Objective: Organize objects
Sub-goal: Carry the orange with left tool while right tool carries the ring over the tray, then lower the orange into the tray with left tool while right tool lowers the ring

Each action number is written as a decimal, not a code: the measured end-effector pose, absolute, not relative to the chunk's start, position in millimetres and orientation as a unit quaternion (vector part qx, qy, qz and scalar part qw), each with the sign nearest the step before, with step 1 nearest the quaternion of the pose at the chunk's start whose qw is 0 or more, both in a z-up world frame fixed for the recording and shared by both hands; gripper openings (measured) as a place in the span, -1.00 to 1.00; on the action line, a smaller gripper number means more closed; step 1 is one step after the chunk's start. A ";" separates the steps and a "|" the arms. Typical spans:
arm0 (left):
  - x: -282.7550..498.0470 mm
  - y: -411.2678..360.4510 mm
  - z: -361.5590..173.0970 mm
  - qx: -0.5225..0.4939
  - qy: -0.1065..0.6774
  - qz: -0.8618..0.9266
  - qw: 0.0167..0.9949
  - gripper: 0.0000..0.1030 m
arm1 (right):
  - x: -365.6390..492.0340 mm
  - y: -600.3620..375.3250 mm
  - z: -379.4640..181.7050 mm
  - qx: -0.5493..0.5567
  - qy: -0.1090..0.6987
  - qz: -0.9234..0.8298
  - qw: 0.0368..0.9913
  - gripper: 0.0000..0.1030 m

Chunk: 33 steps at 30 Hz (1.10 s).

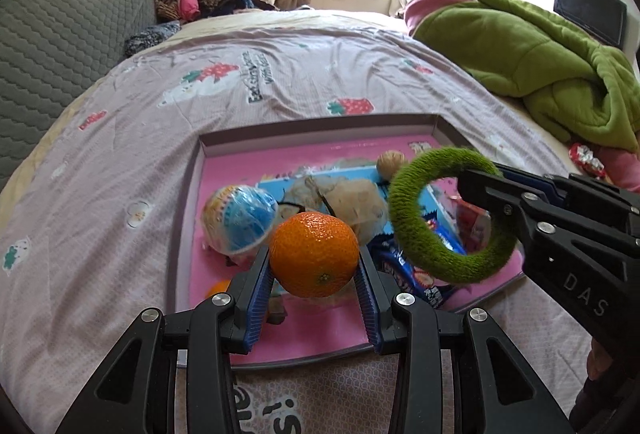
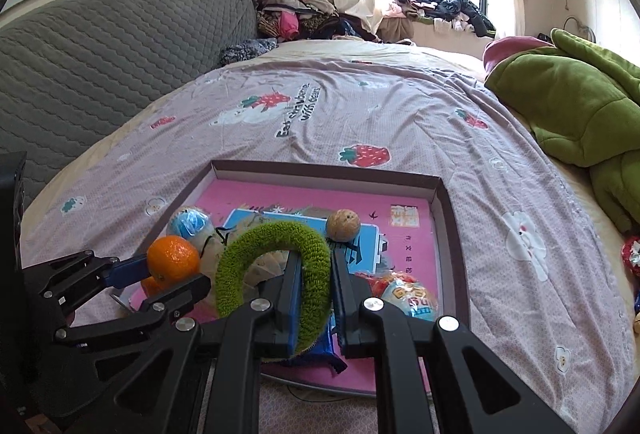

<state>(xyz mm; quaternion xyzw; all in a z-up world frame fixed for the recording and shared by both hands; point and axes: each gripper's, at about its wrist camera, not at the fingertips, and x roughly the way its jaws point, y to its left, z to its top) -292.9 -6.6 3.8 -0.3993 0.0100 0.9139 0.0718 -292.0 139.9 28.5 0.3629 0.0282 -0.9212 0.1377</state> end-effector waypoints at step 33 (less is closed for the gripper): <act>-300.2 0.6 -34.0 -0.424 0.006 0.902 0.079 -0.20 | -318.7 133.8 -12.3 0.394 0.037 -0.909 0.127 -0.71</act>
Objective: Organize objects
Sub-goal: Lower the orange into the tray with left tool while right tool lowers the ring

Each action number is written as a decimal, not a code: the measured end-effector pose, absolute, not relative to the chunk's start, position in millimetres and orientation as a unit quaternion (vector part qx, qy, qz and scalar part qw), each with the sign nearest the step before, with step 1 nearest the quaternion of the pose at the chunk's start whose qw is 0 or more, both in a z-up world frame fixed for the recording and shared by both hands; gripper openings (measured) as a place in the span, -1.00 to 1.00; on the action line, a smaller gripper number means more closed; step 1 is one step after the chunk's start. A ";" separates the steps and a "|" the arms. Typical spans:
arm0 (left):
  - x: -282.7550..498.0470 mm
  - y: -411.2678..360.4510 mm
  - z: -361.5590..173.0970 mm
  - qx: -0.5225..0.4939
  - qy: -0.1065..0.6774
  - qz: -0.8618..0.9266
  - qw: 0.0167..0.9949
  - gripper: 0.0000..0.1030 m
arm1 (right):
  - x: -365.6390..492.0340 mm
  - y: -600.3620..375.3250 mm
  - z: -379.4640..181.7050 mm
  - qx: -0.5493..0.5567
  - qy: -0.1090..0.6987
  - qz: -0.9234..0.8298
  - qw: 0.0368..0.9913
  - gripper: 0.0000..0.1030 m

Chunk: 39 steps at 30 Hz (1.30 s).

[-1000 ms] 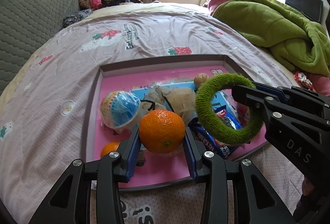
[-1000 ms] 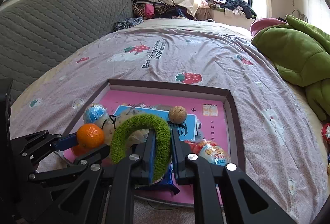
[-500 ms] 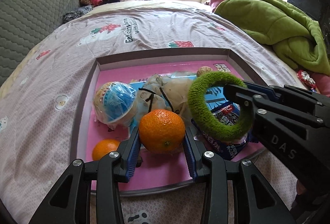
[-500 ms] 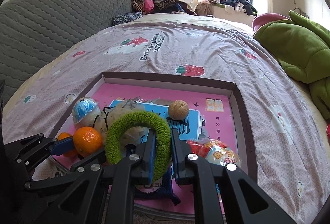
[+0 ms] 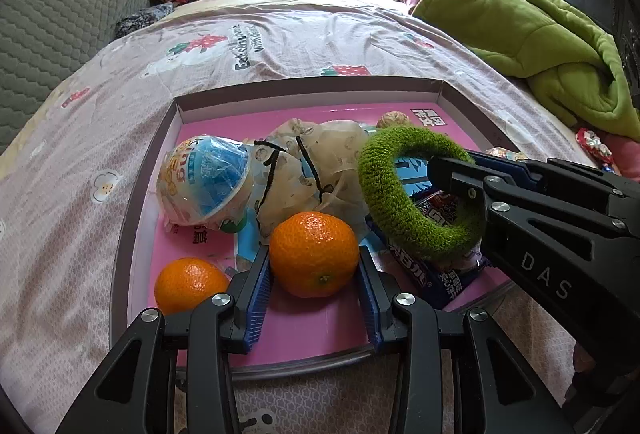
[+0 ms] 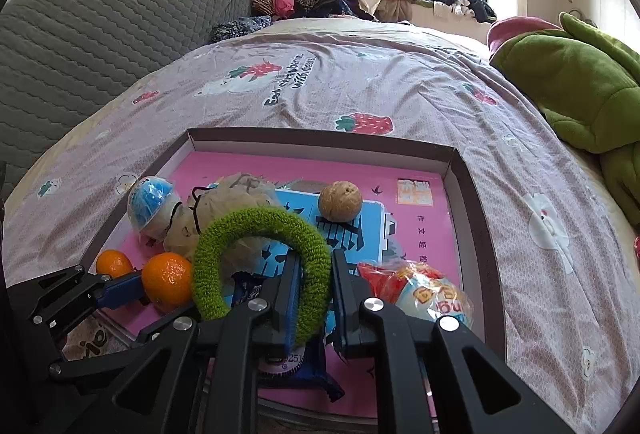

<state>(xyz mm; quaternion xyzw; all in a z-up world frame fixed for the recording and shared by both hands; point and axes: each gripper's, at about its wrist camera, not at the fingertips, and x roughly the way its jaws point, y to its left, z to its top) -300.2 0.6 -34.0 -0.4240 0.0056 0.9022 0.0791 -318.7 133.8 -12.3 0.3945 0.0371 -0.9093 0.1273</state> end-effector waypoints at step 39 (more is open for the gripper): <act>-286.7 0.6 -16.2 -0.415 0.008 0.907 0.071 -0.06 | -305.3 145.7 4.0 0.398 0.040 -0.910 0.106 -0.08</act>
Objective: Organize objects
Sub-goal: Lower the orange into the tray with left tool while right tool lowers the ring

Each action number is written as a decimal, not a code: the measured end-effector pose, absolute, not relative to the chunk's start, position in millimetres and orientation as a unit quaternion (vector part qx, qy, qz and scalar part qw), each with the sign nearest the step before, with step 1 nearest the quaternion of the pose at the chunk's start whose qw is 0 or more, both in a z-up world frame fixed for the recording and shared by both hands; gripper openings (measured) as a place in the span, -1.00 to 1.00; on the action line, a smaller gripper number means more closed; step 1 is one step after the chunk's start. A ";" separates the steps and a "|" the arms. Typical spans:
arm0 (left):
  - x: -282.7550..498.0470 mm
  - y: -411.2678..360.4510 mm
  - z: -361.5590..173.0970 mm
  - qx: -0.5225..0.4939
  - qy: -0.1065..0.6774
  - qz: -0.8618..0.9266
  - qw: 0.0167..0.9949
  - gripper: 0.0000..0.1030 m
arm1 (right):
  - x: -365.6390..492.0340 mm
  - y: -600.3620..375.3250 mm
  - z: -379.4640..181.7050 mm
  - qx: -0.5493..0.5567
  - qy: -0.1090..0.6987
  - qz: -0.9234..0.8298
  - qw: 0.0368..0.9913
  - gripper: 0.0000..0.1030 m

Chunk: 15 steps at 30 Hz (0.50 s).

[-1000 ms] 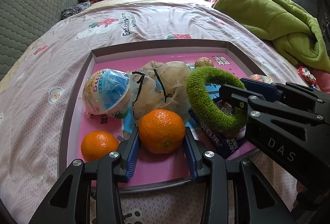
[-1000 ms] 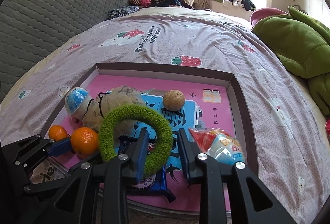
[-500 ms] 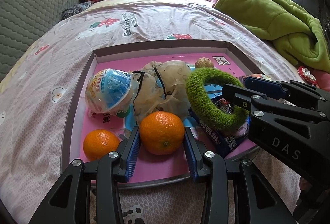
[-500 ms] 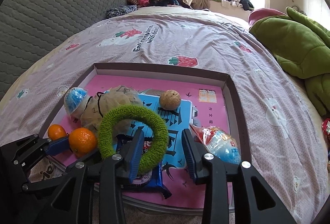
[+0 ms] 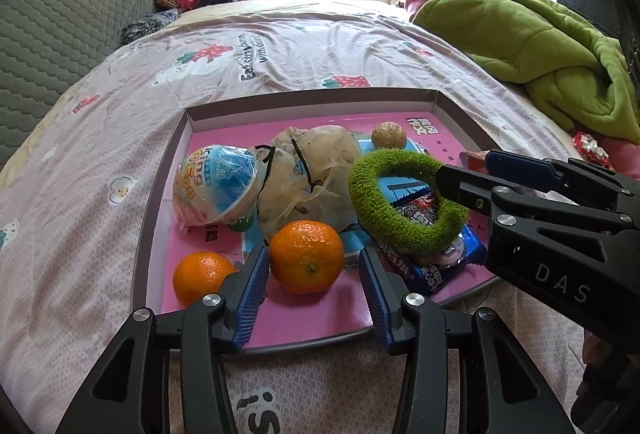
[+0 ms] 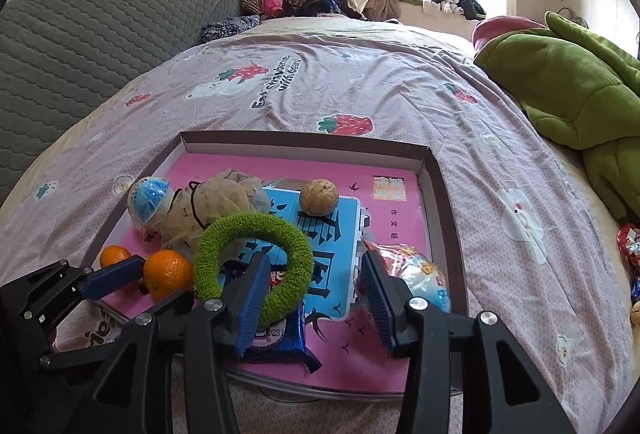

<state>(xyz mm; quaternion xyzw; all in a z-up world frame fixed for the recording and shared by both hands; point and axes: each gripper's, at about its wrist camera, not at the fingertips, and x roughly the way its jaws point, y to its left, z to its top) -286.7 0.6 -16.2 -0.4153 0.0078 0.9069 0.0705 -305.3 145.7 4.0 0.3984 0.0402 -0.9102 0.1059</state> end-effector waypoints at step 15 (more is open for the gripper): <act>-282.4 -0.6 -6.8 -0.406 0.002 0.912 0.066 0.10 | -301.6 148.1 11.3 0.395 0.037 -0.912 0.105 -0.08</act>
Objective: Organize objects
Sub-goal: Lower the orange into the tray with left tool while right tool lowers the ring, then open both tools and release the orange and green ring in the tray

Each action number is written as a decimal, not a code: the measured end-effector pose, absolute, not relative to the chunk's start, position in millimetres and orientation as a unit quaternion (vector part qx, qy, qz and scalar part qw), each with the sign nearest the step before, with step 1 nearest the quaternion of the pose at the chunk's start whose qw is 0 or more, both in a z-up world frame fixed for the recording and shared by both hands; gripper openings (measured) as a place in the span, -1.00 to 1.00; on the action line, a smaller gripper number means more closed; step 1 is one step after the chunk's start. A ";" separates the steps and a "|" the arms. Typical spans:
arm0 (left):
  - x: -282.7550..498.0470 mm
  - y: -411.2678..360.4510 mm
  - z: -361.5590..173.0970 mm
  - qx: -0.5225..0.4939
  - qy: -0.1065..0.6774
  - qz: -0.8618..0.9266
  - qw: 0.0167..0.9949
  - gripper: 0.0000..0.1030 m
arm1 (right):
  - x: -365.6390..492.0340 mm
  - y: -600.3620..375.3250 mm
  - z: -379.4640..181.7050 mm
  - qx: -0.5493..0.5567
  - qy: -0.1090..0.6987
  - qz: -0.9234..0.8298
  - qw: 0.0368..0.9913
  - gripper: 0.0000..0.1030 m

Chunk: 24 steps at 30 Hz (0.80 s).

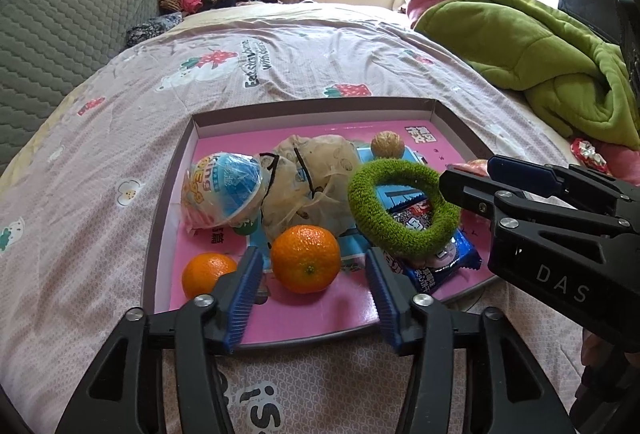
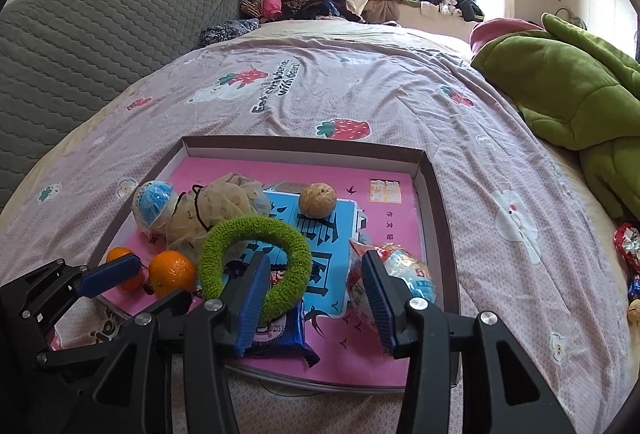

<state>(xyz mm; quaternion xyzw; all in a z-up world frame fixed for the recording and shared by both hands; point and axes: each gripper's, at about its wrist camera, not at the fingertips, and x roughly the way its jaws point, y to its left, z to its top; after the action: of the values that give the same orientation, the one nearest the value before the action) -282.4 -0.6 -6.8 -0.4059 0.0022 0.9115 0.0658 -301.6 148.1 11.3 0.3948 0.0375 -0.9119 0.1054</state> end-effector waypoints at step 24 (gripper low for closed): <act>-266.9 -1.0 25.5 -0.380 0.007 0.923 0.056 0.37 | -284.8 150.7 40.6 0.374 0.038 -0.921 0.101 0.02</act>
<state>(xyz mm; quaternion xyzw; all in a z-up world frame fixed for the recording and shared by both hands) -266.9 -1.0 25.5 -0.3795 0.0074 0.9235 0.0561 -284.8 150.7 40.6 0.3739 0.0381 -0.9212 0.1011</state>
